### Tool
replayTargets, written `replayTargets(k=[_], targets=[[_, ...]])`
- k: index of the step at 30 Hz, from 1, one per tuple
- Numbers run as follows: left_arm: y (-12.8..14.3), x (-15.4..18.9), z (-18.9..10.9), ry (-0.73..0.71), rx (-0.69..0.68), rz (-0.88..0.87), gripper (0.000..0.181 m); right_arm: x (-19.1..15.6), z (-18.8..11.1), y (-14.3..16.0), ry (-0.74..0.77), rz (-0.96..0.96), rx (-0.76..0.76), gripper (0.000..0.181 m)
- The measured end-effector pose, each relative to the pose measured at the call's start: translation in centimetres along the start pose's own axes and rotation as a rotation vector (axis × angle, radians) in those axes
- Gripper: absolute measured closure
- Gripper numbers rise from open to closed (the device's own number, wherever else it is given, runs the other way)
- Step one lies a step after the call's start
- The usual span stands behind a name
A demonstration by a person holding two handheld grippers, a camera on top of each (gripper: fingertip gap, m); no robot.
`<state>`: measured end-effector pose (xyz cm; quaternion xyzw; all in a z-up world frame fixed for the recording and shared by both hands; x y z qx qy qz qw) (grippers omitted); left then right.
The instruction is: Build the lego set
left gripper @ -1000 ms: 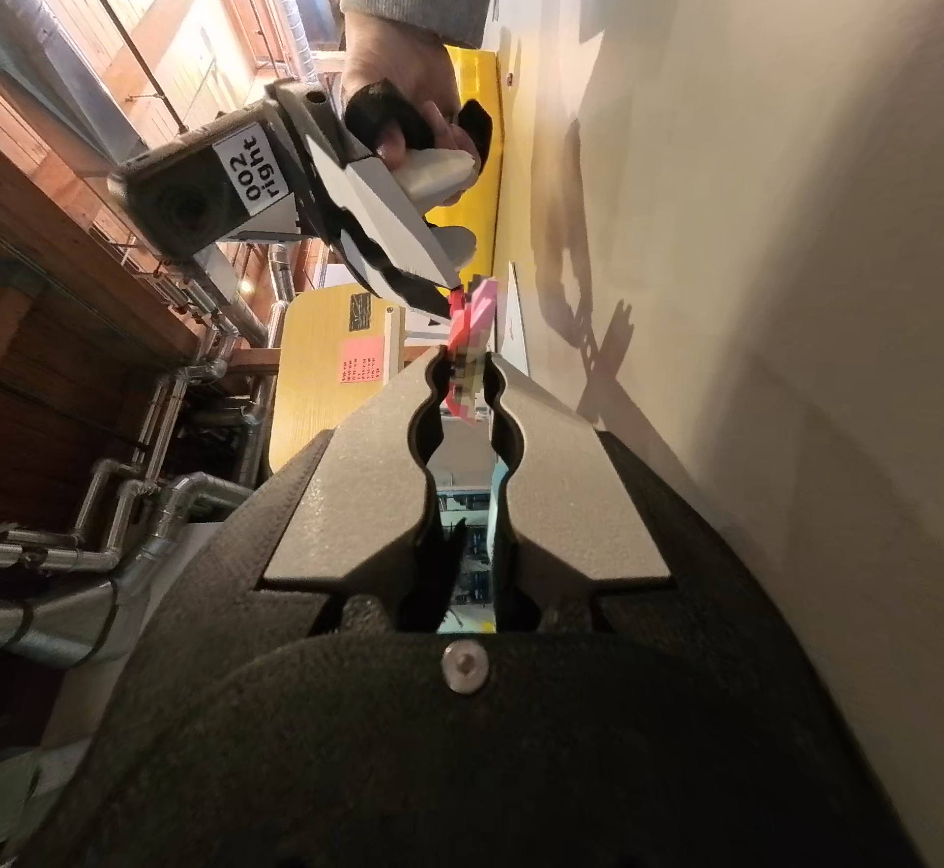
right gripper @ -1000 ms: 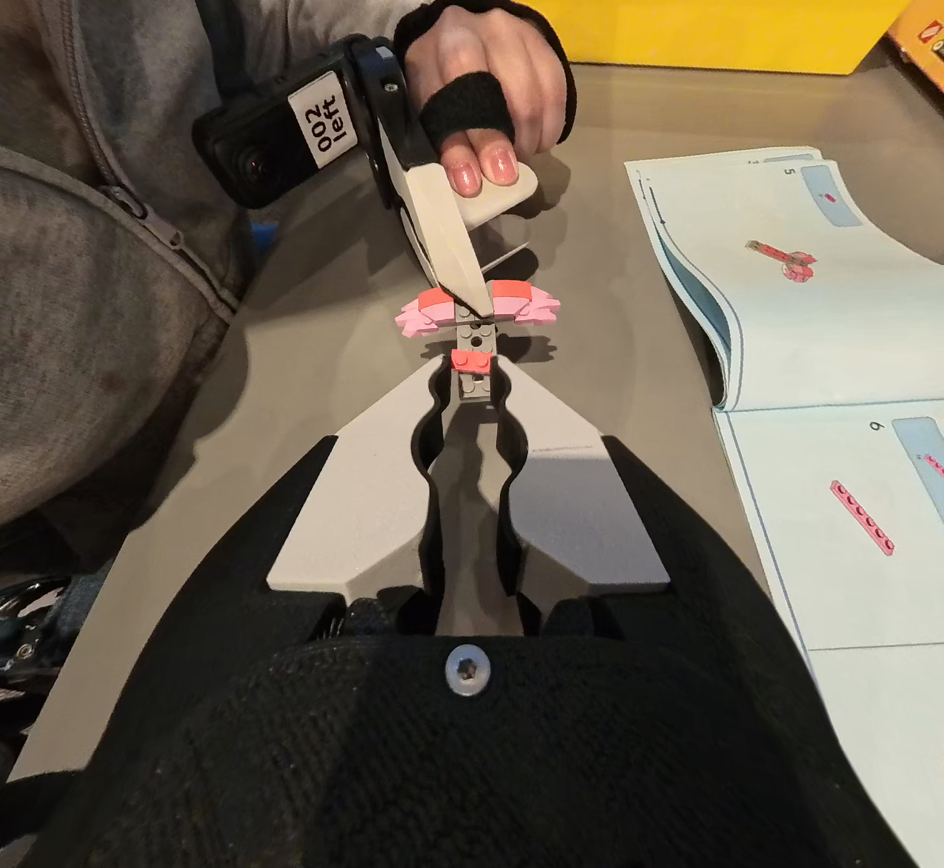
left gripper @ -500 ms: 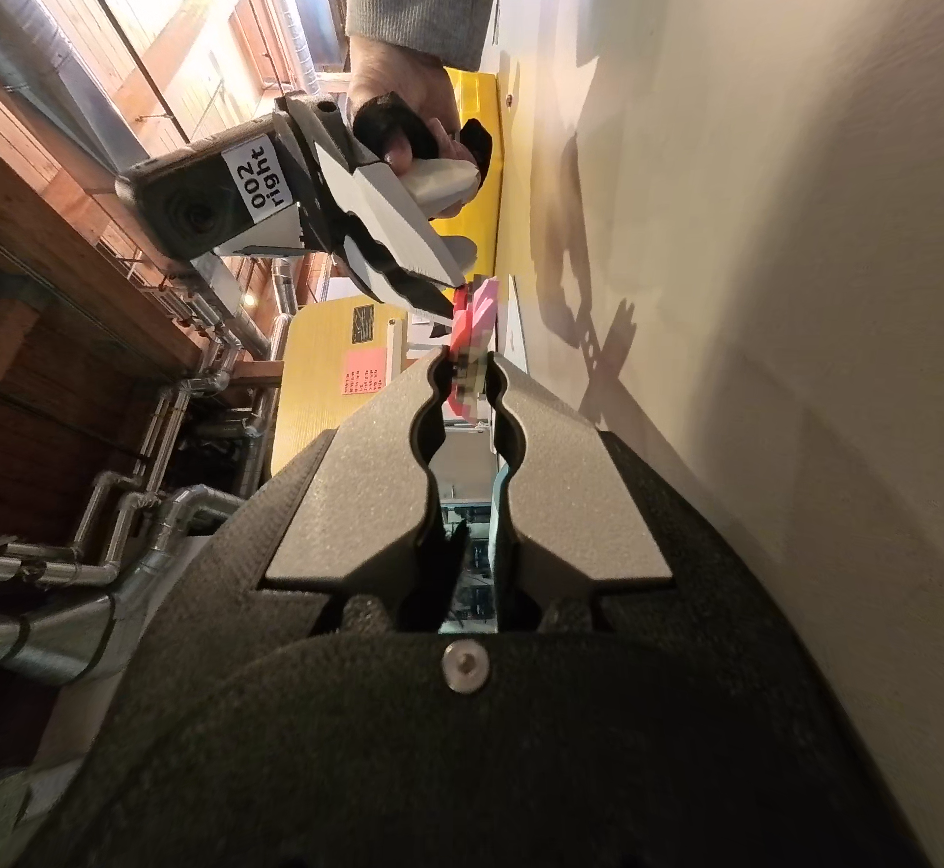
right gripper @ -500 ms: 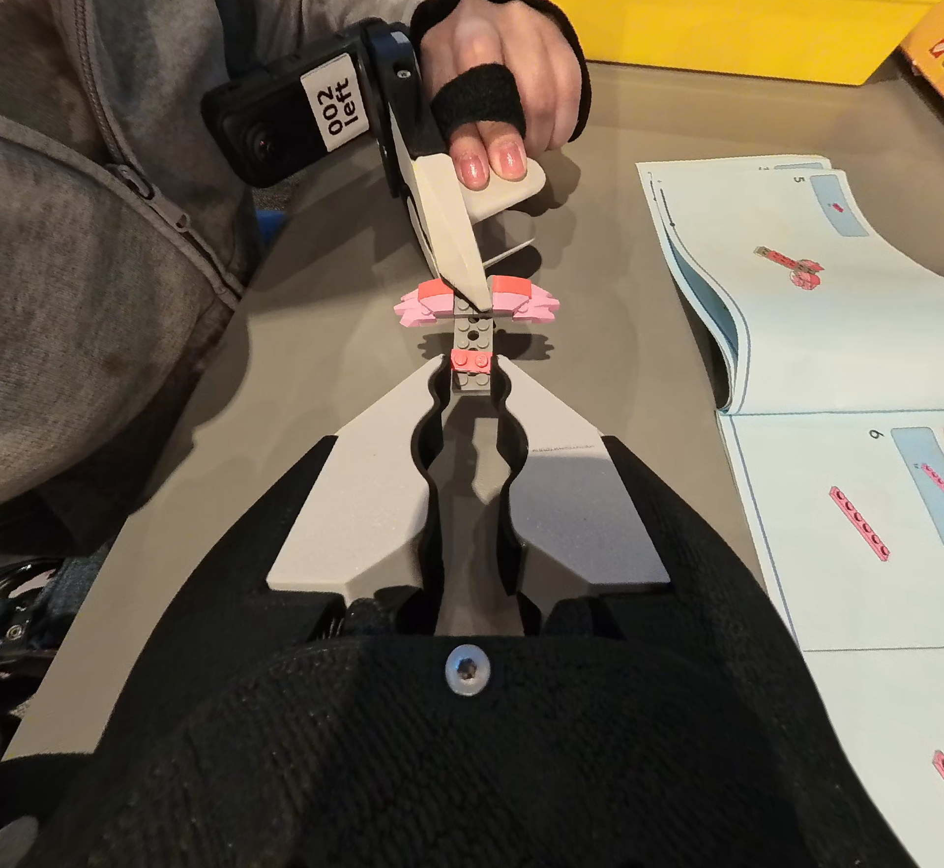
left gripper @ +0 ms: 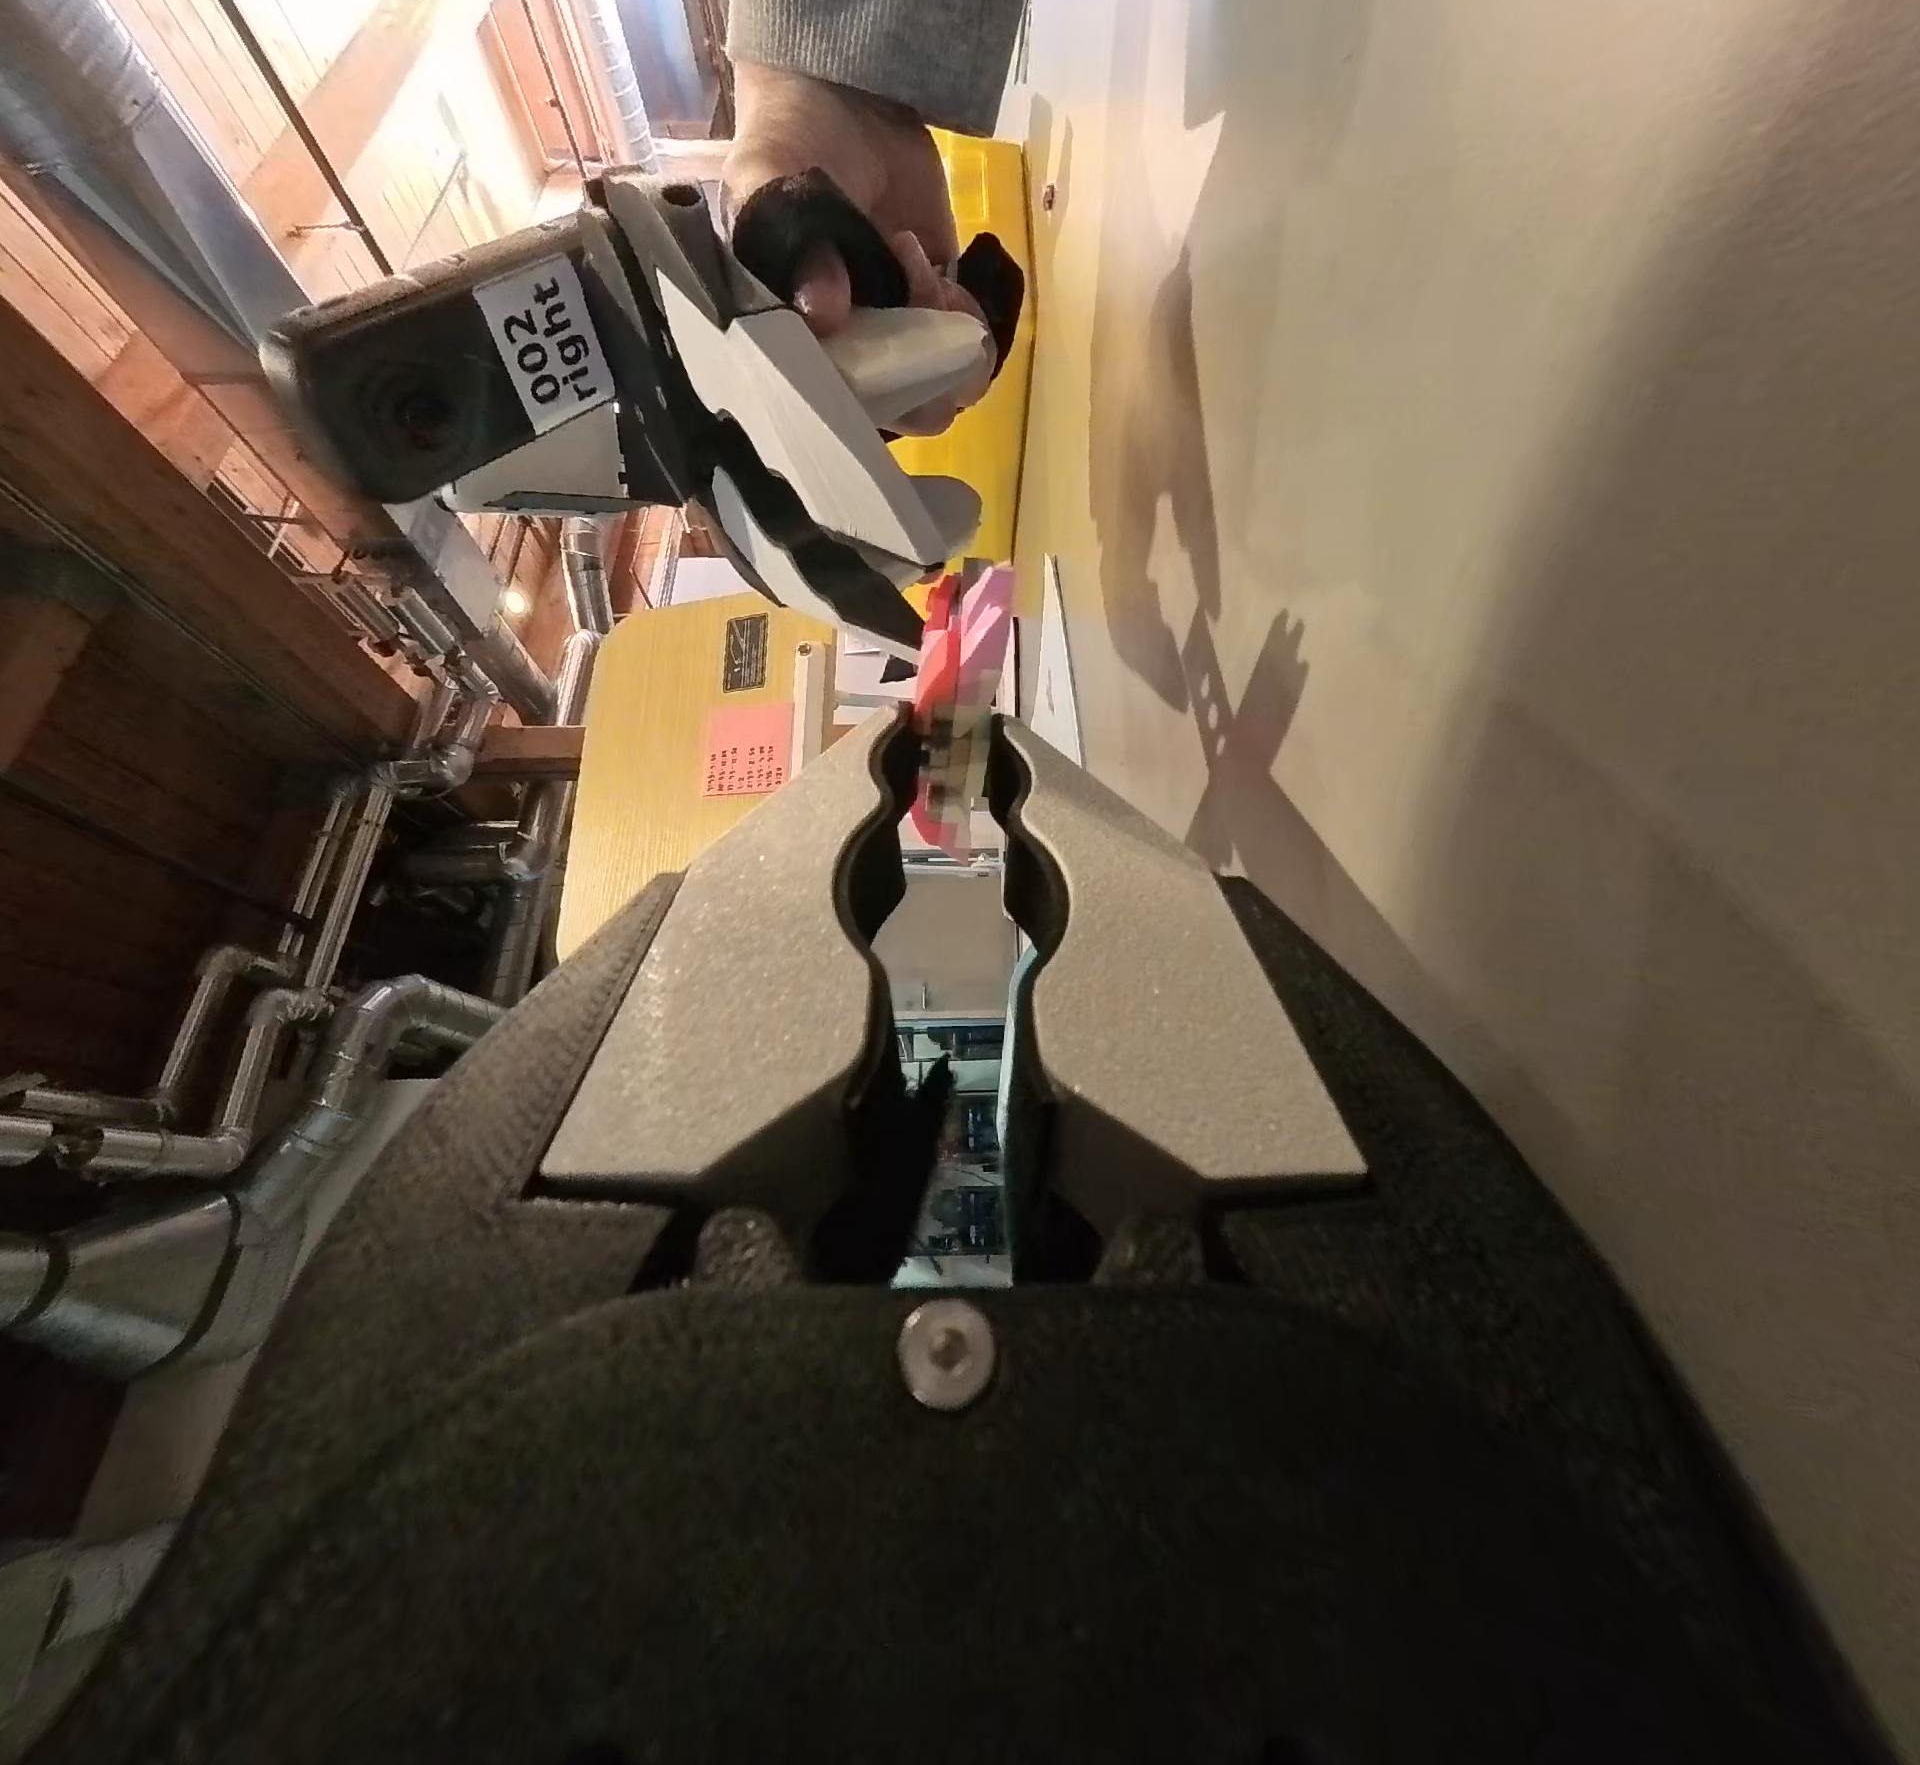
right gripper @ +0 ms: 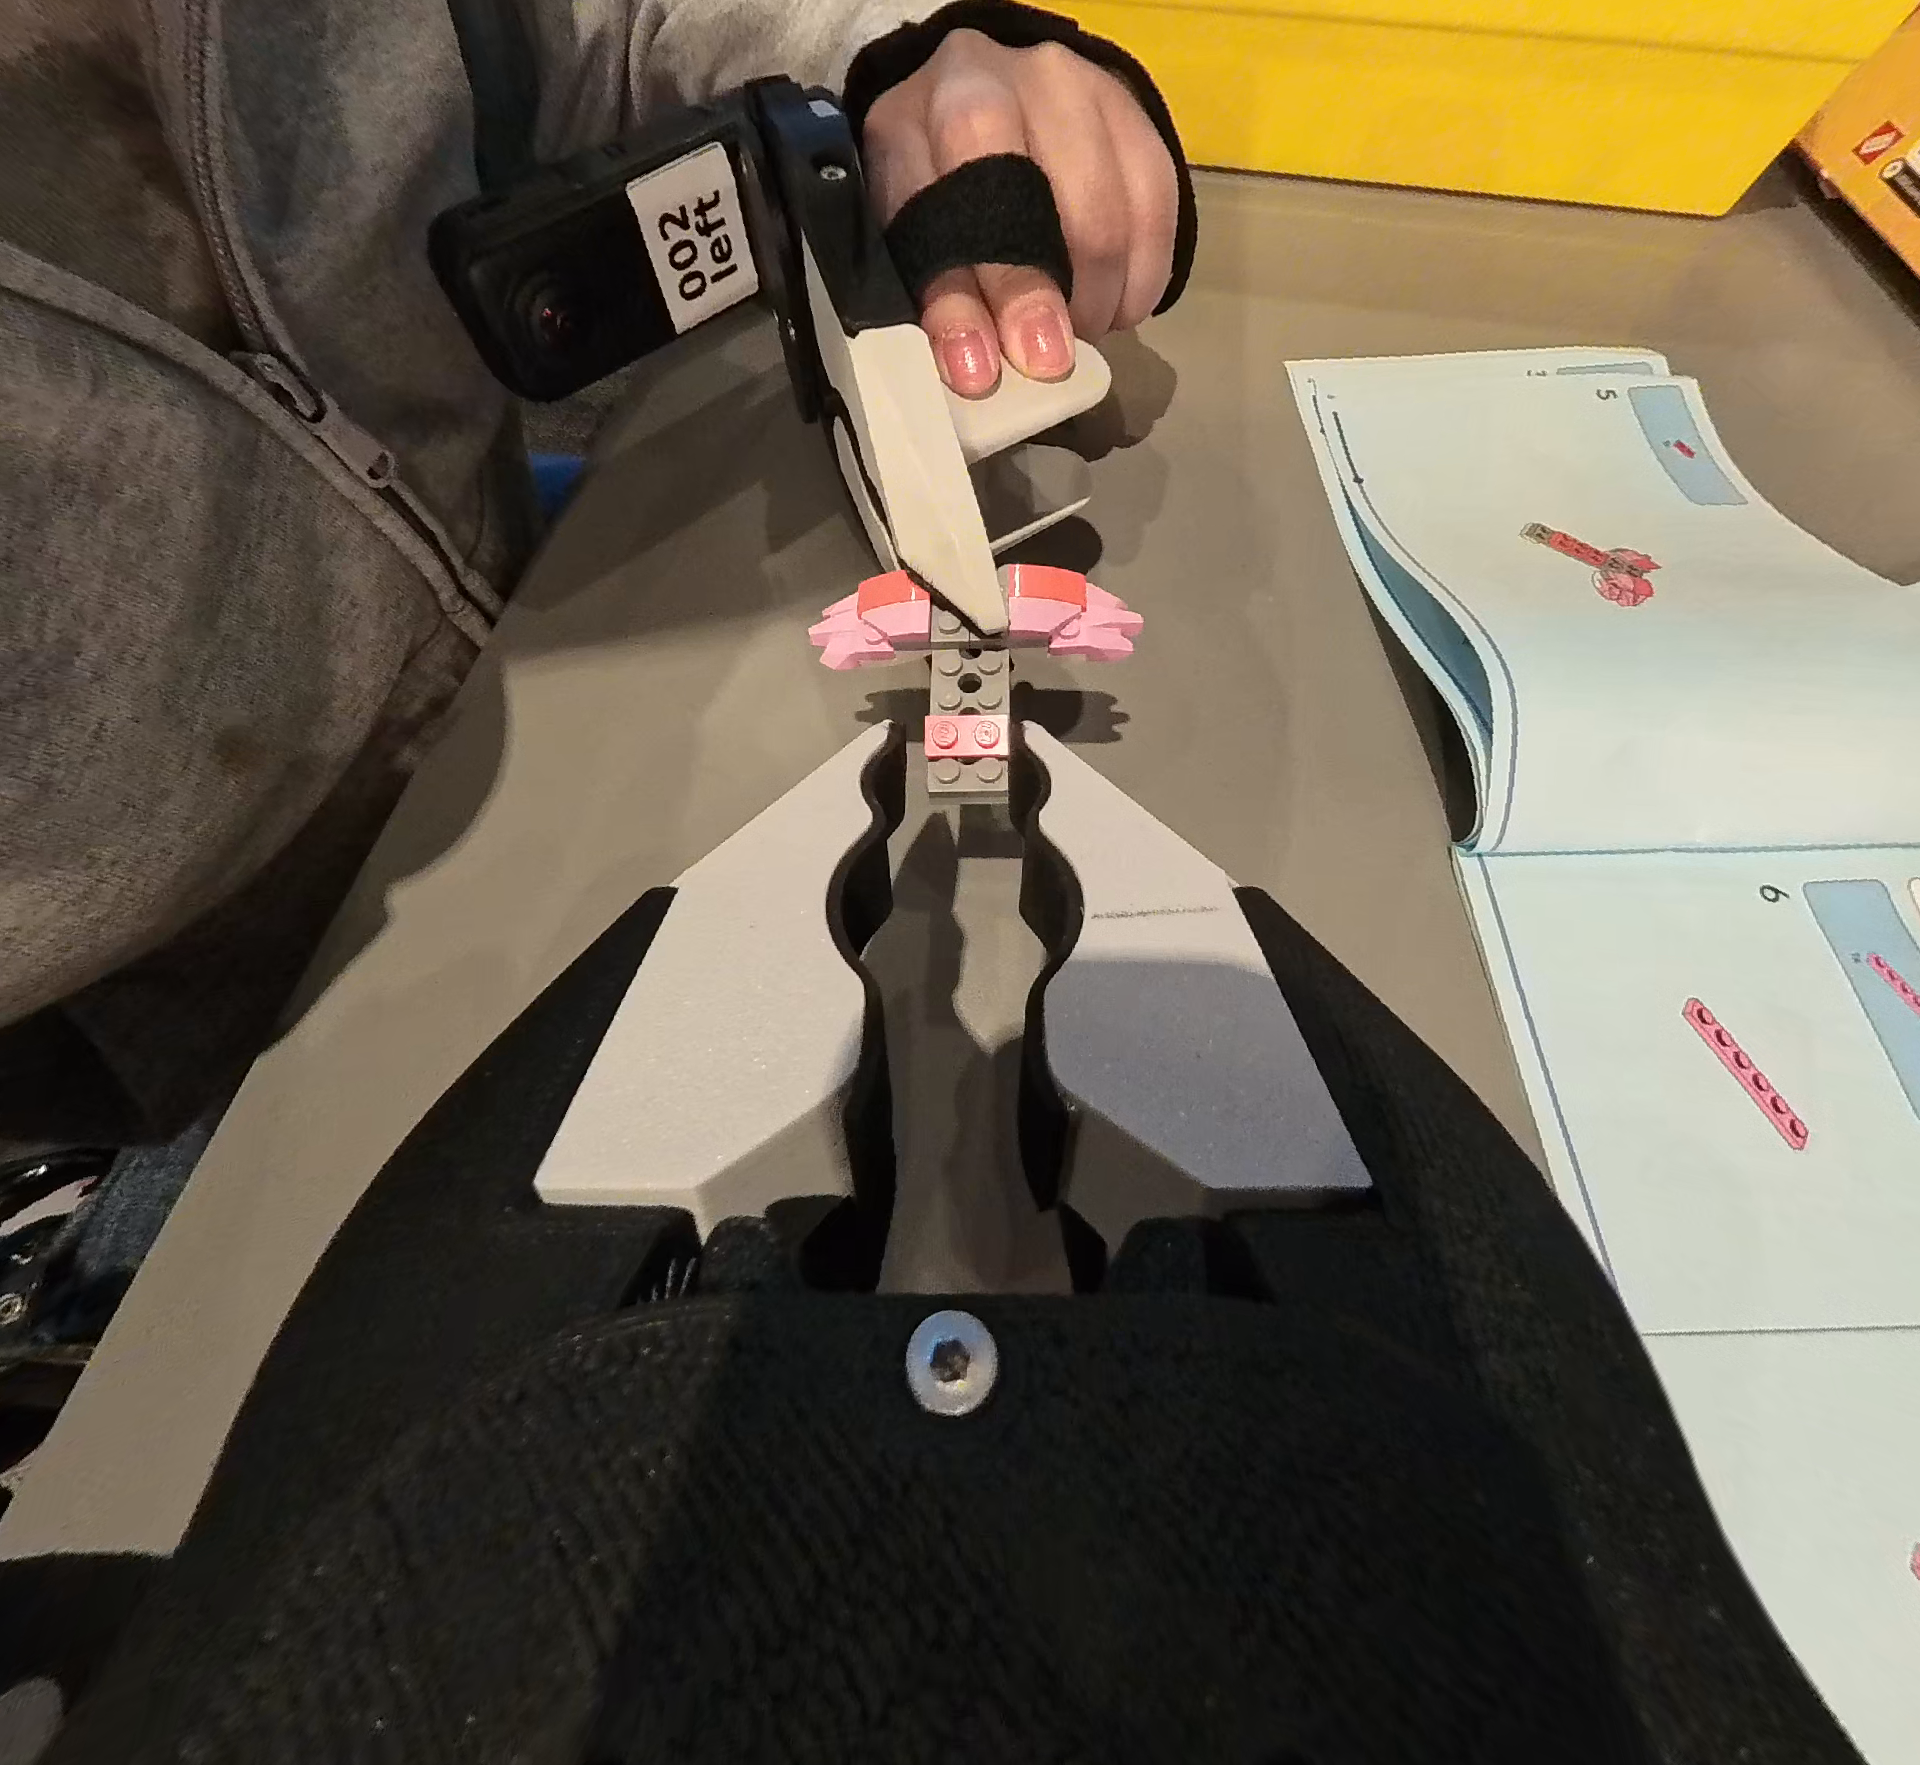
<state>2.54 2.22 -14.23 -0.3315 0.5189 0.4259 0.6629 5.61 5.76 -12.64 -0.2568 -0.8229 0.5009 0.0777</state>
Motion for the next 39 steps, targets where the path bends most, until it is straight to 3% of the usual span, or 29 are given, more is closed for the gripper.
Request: replayTargets(k=[5, 8, 12, 19, 22, 31, 39], targets=[[0.7, 0.0, 0.2, -0.003, -0.035, 0.009, 0.170, 0.7, -0.7, -1.1, 0.114, -0.059, 0.047, 0.145], [2.1, -0.2, 0.5, -0.019, -0.107, 0.027, 0.169, 1.9, -1.2, -1.5, 0.371, -0.220, 0.022, 0.134], [3.7, -0.6, 0.7, -0.027, -0.185, 0.010, 0.169, 3.3, -1.0, -0.8, 0.725, -0.548, -0.250, 0.128], [4.4, -0.8, 0.8, -0.035, -0.226, 0.005, 0.169, 5.0, -0.2, -0.7, 1.016, -0.804, -0.588, 0.138], [4.4, -0.8, 0.8, -0.034, -0.230, 0.000, 0.169, 5.0, 0.1, -0.6, 1.033, -0.847, -0.630, 0.153], [4.4, -0.7, 0.7, -0.019, -0.229, -0.007, 0.169, 5.3, 0.6, -0.6, 1.048, -0.868, -0.656, 0.168], [4.2, -0.4, 0.6, 0.005, -0.229, -0.025, 0.169, 5.4, 0.8, -0.3, 1.035, -0.860, -0.669, 0.169]])
Point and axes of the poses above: each gripper's, where its closed fingertips meet, z out along the fingers, y out of its underside, x = y × z across the jaws, the point moved 2 cm from there along -z, back along the fingers, and after that the axes turned 15 degrees about -y, right-handed, at the moved point
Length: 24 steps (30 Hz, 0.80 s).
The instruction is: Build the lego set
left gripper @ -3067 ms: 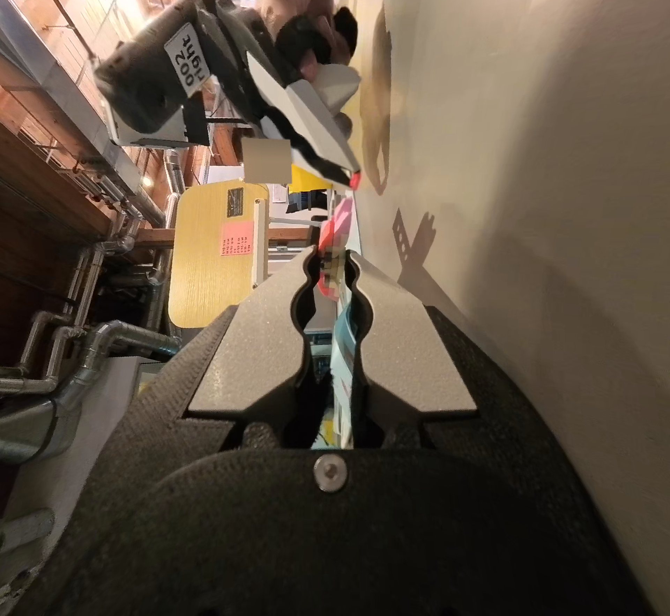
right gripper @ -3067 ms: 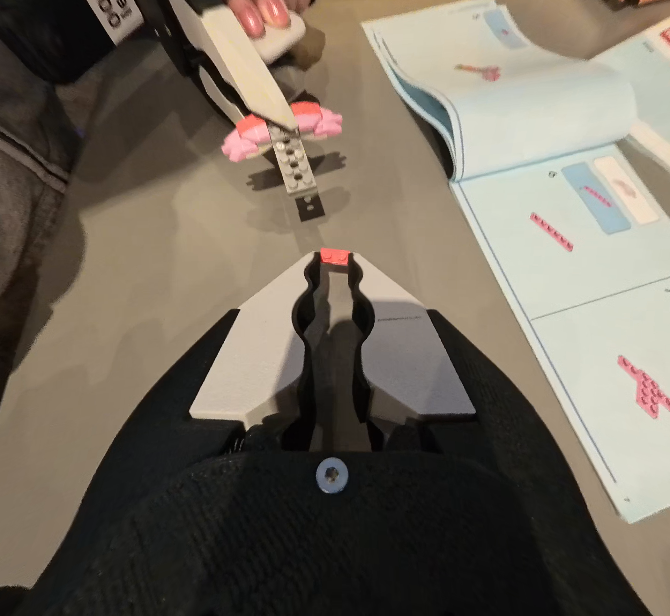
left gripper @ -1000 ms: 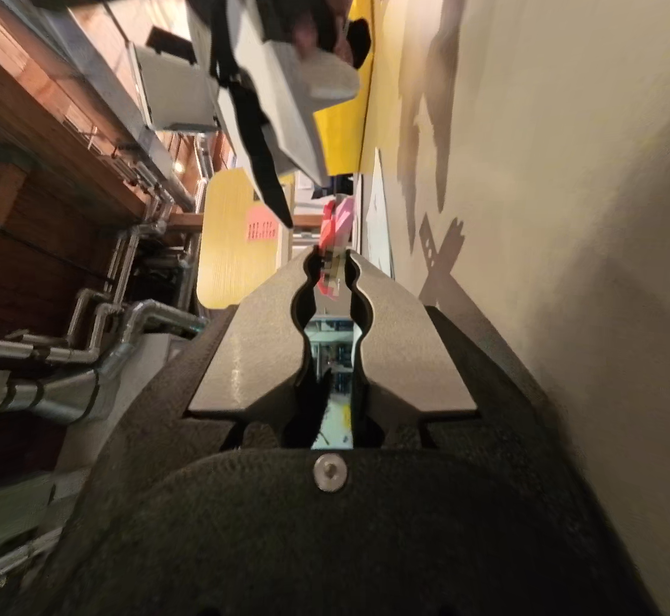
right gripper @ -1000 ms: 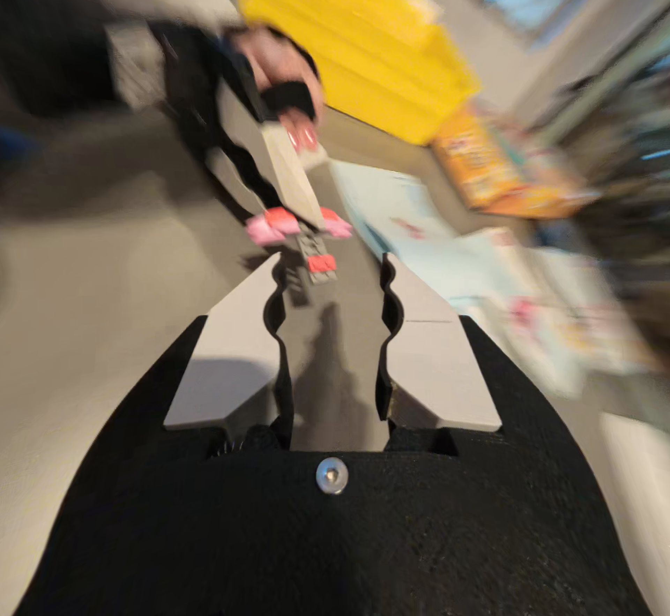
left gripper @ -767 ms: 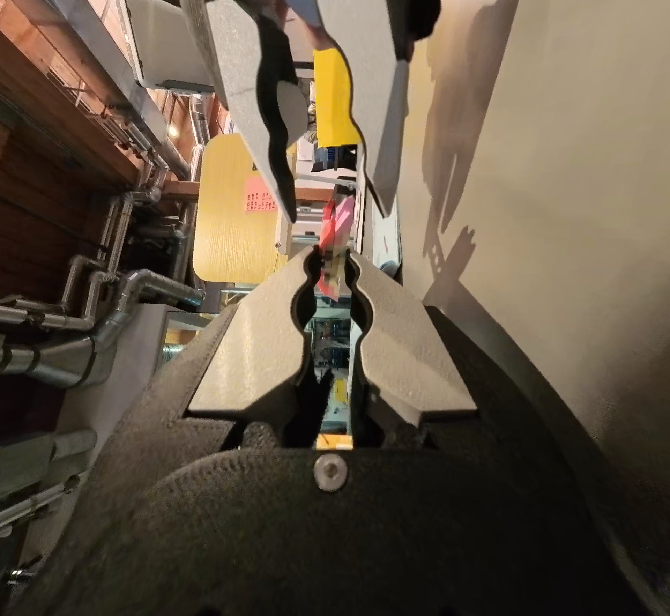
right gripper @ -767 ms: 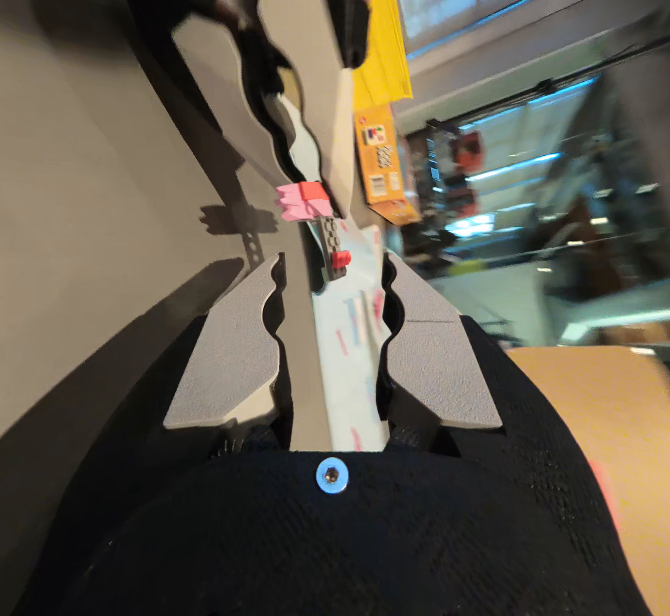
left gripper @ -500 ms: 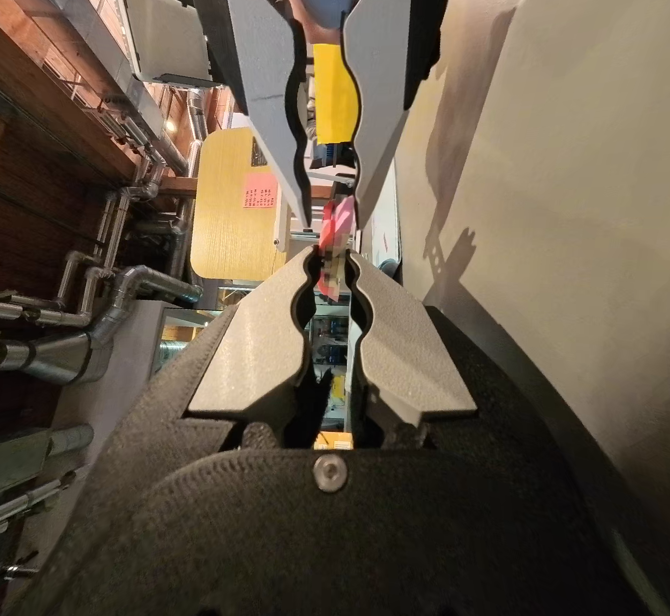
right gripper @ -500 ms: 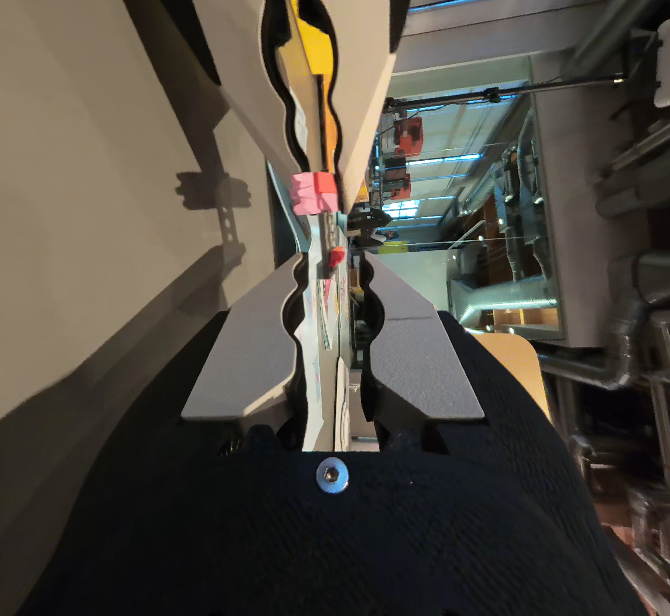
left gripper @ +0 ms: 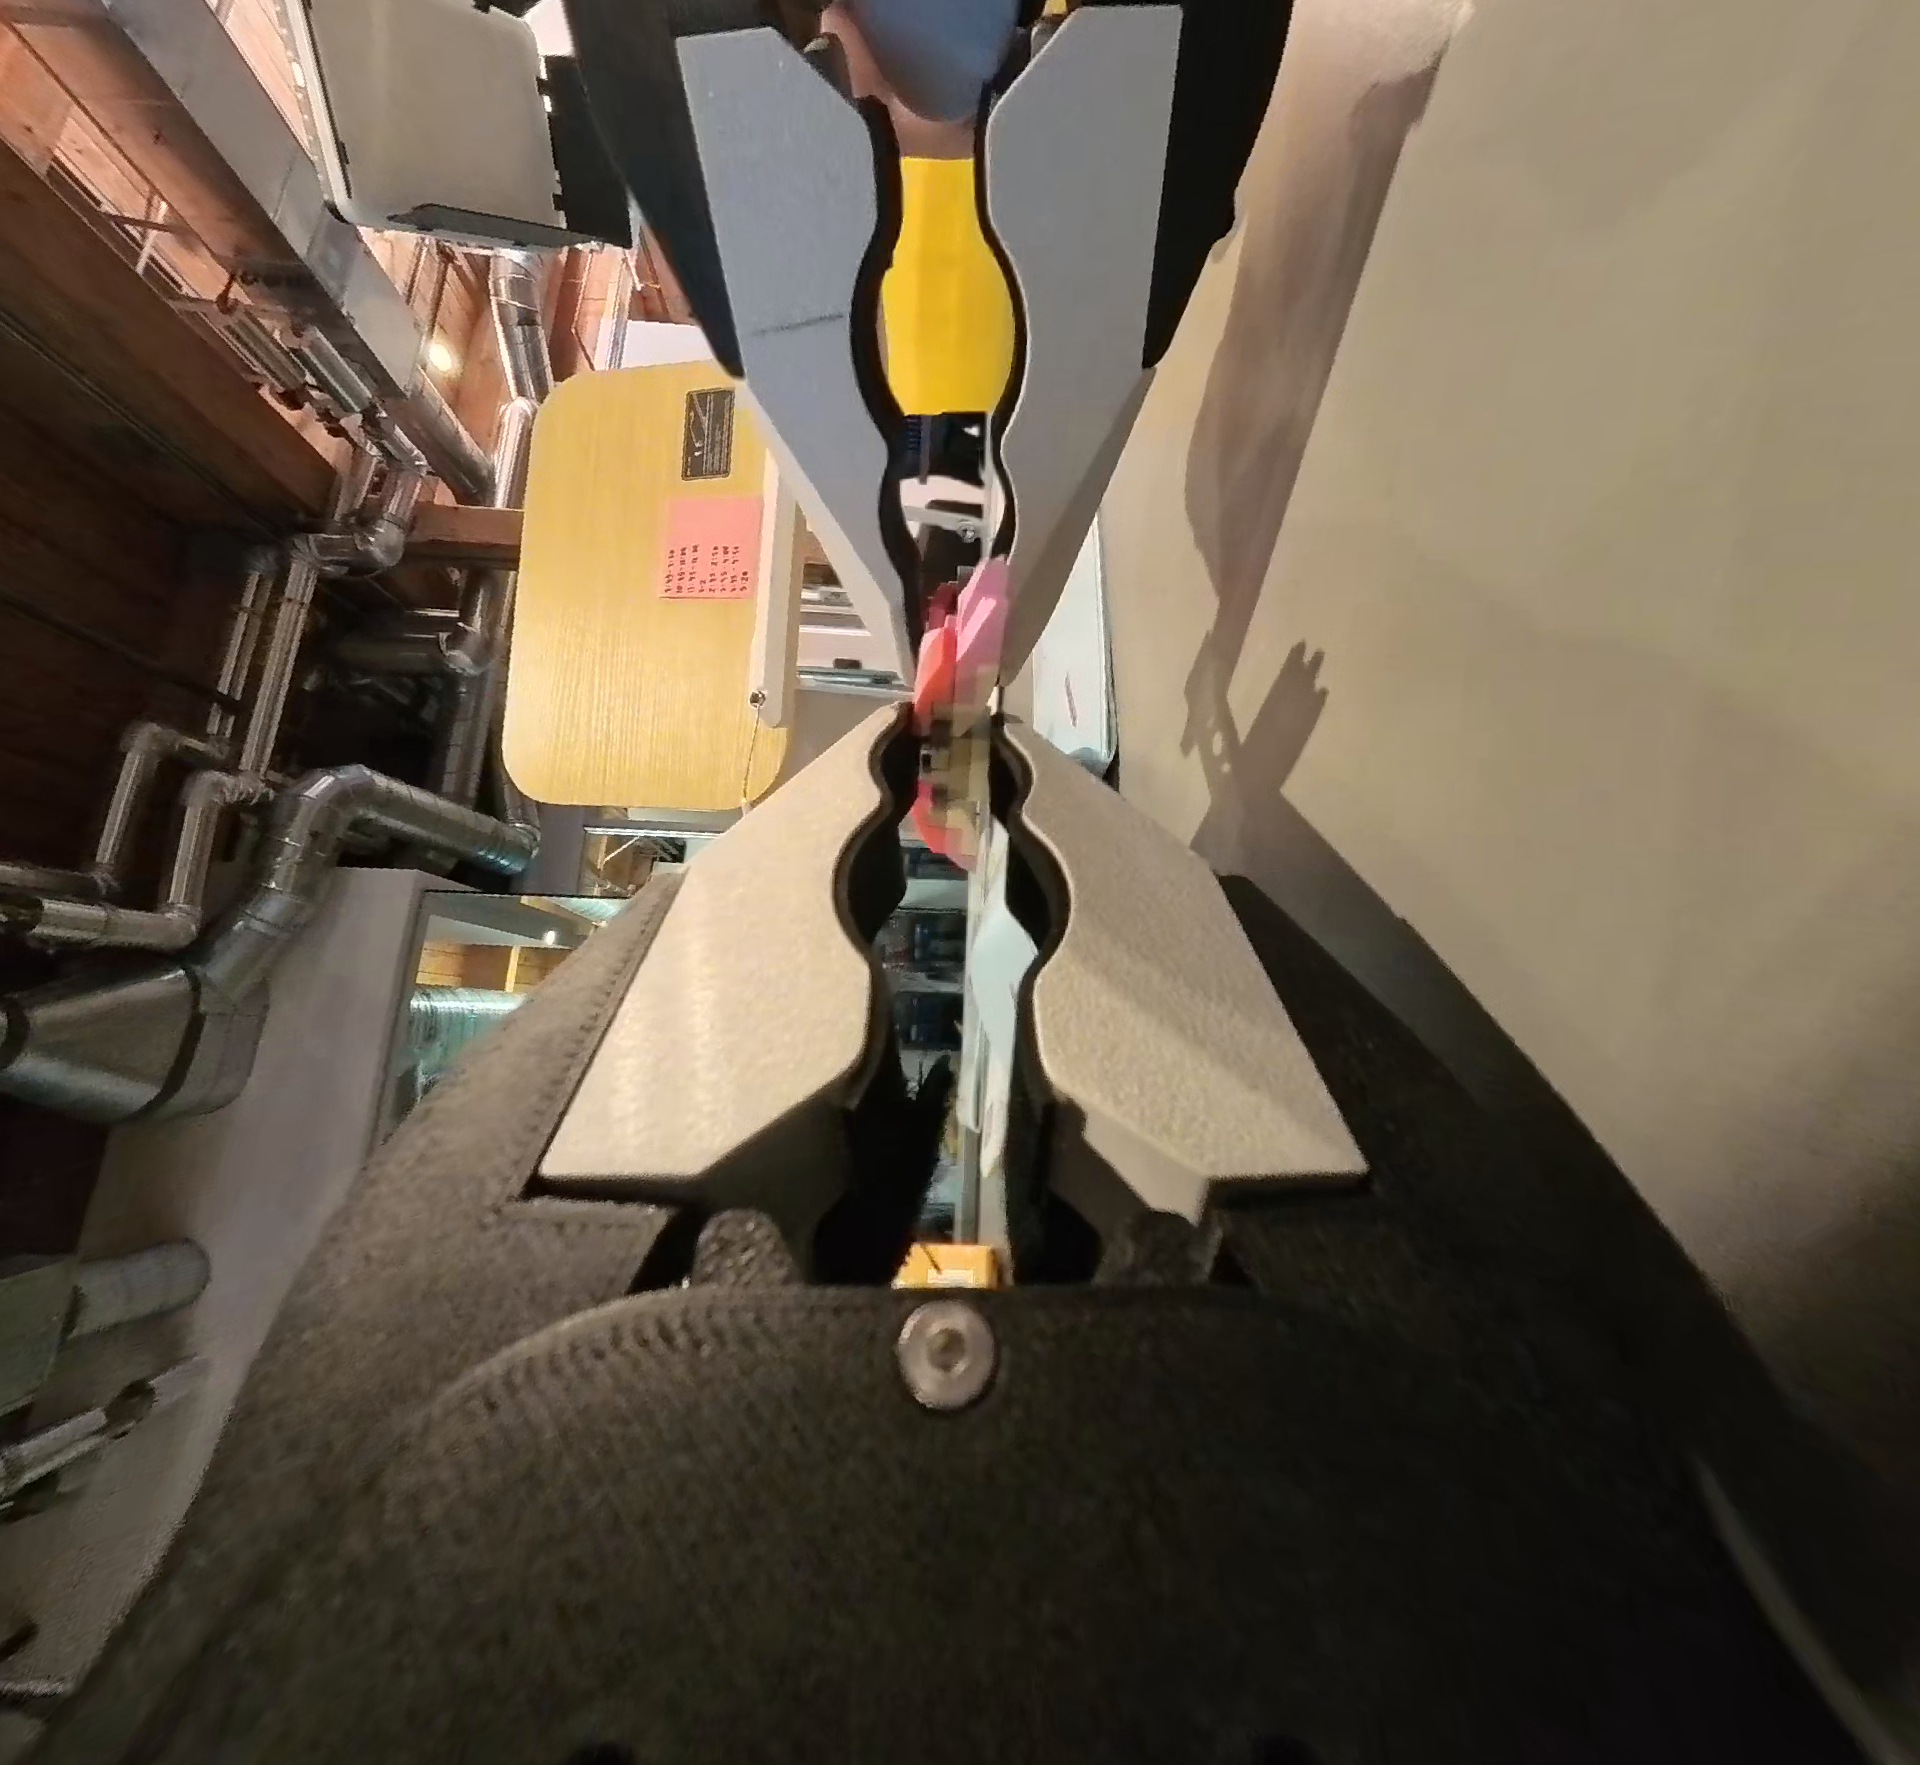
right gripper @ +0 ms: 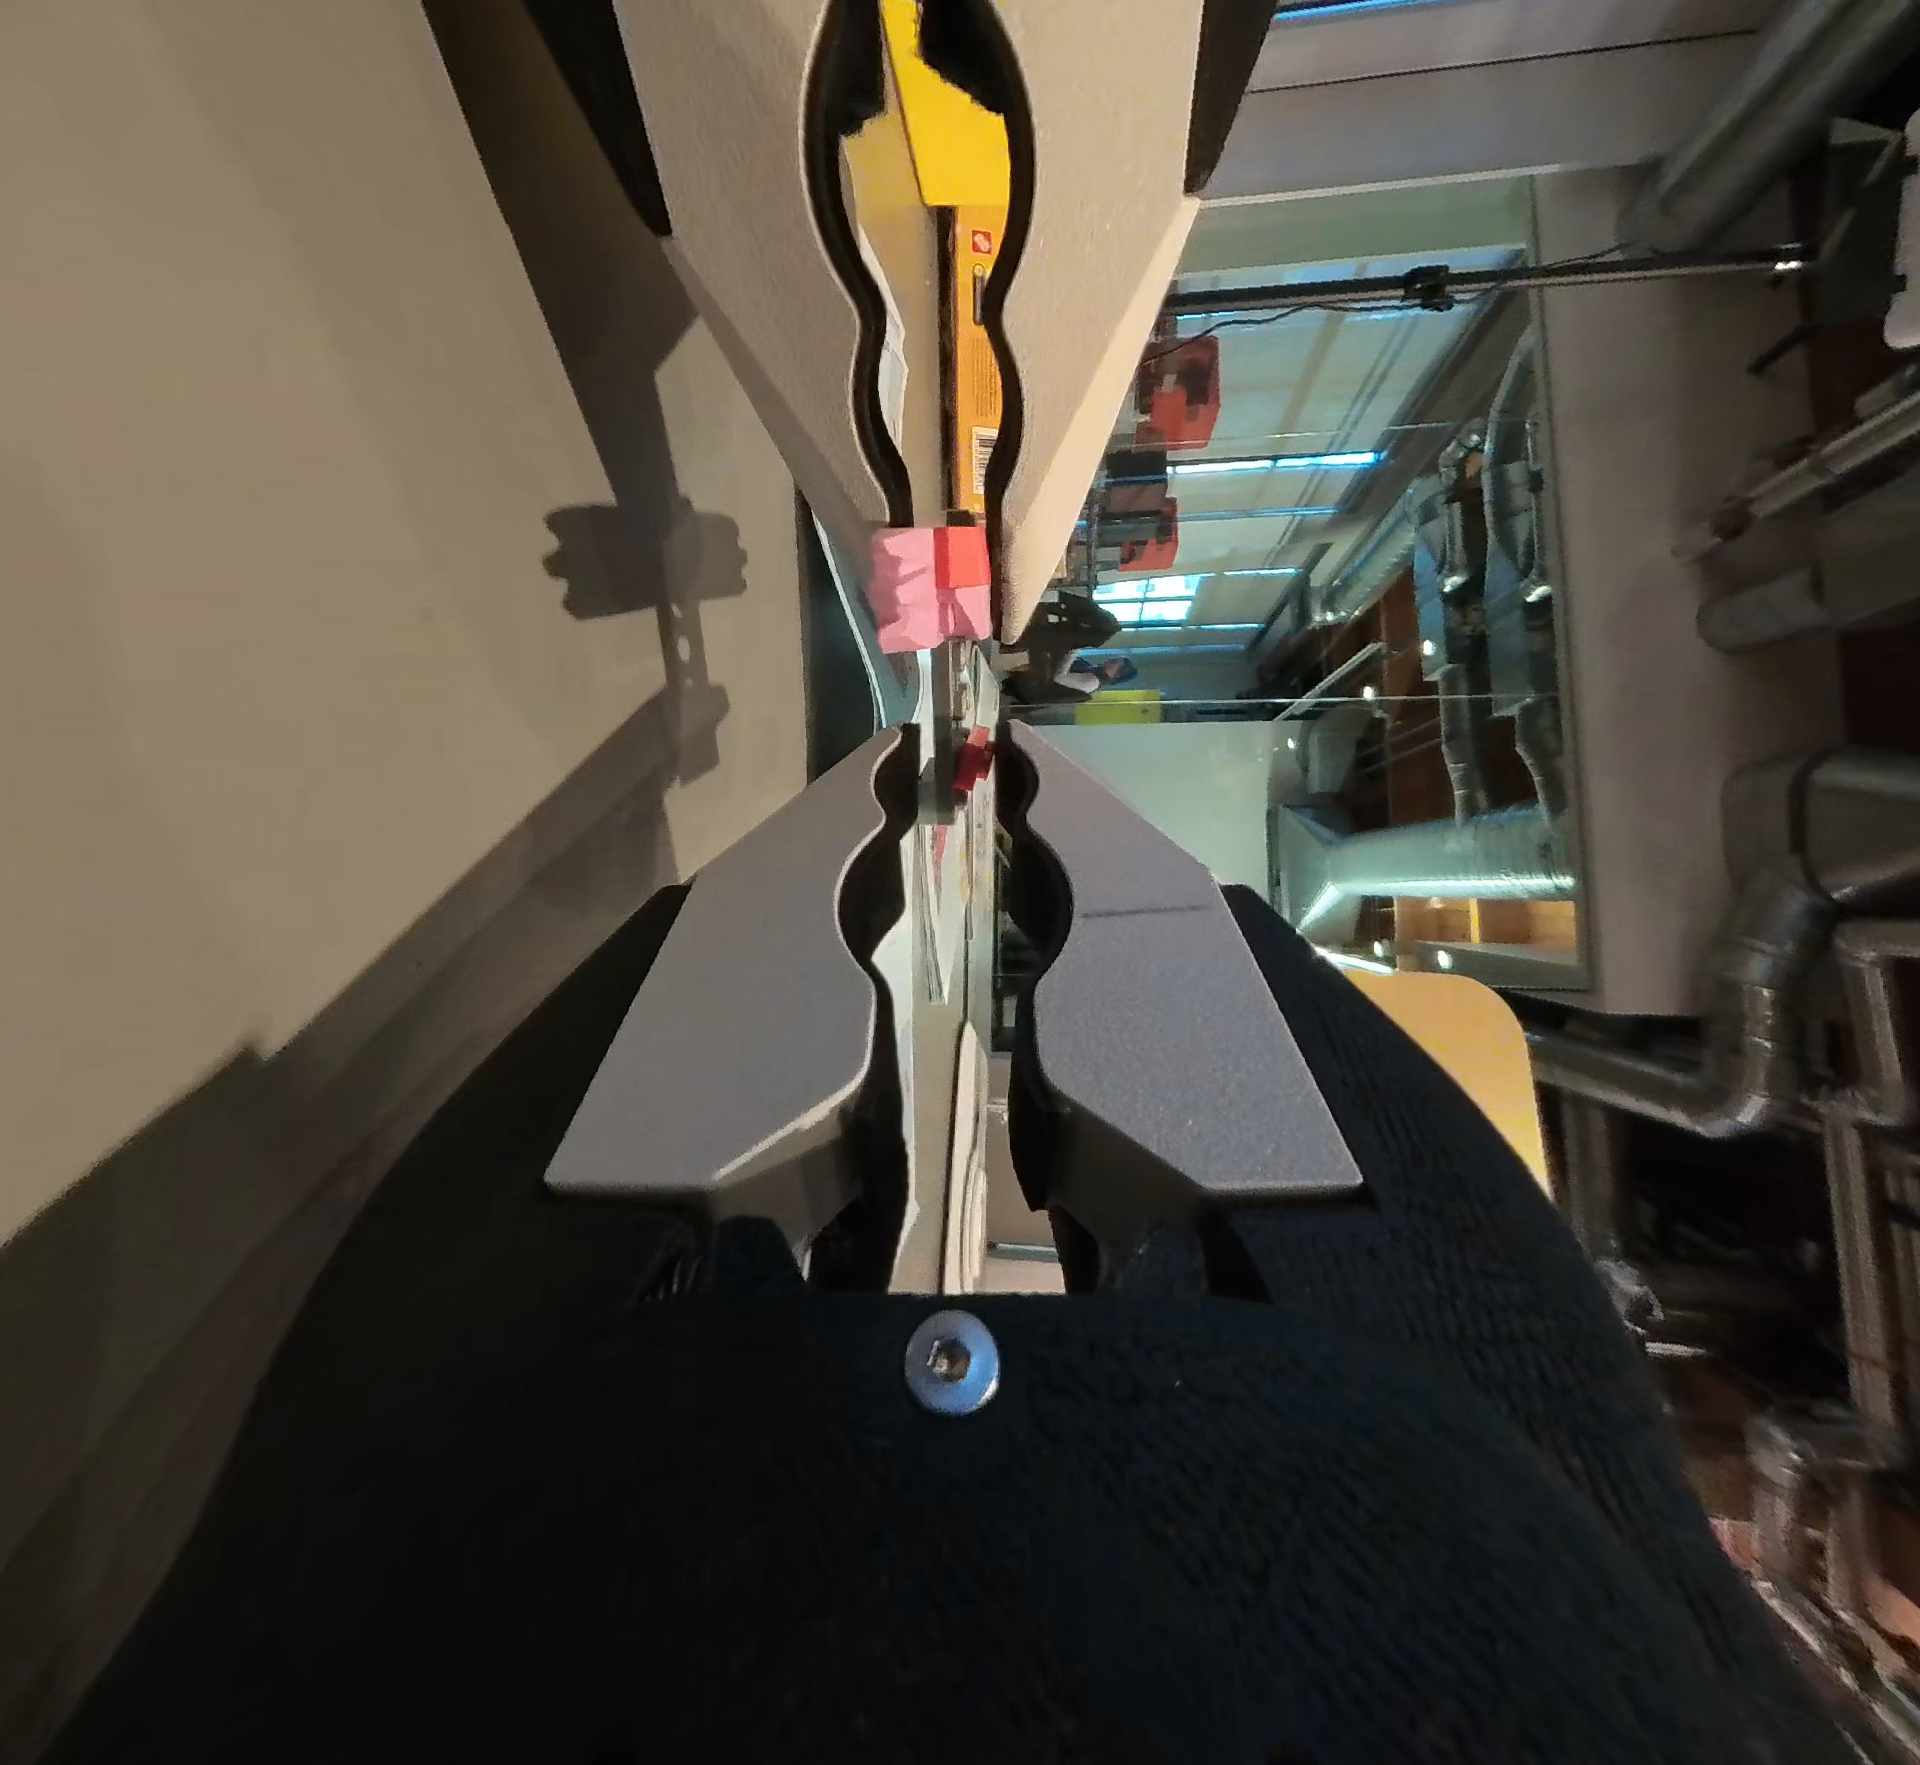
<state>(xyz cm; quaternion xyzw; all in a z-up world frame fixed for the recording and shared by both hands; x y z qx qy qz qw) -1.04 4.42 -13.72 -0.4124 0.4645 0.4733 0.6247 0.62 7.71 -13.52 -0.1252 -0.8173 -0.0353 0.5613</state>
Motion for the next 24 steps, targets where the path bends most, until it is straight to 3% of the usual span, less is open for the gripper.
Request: replayTargets(k=[13, 21, 24], targets=[[-0.5, 1.0, -0.4, 0.075, 0.006, 0.004, 0.169, -1.1, 0.2, 0.0, -0.027, -0.145, -0.012, 0.169], [-0.5, 1.1, -0.4, 0.091, 0.001, -0.006, 0.170, -1.4, 0.3, 0.0, -0.029, -0.156, -0.007, 0.168], [-0.5, 1.0, -0.3, 0.094, -0.007, -0.029, 0.170, -1.3, 0.3, 0.0, -0.050, -0.068, 0.016, 0.169]])
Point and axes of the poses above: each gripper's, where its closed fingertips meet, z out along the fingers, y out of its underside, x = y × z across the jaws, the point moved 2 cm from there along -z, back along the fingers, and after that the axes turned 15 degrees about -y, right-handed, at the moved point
